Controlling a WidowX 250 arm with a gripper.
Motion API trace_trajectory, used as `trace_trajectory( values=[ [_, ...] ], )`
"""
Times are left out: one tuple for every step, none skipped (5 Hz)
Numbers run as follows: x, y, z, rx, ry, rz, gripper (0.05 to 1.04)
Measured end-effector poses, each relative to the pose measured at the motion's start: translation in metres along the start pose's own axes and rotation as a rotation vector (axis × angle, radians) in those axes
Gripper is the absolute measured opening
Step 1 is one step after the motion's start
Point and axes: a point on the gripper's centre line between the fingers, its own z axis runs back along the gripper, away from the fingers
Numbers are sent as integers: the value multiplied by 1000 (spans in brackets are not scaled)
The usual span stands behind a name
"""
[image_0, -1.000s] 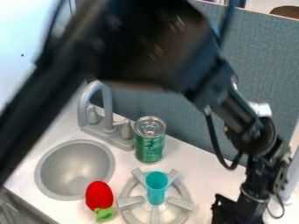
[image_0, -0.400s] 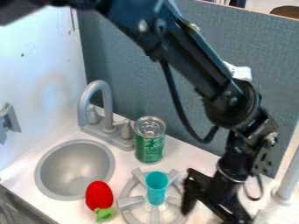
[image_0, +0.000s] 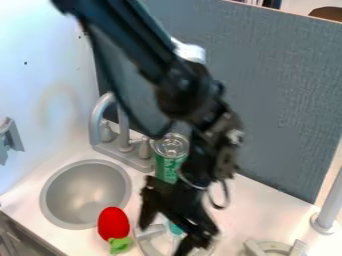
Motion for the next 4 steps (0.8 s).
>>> trace_trajectory(
  values=[
    [-10,43,-8,-53,23,121,1000],
    [-24,88,-11,-105,-15,166,1000],
    [-25,106,-20,-83,-75,141,1000],
    [-16,122,-34,-117,-105,138,1000]
  ],
)
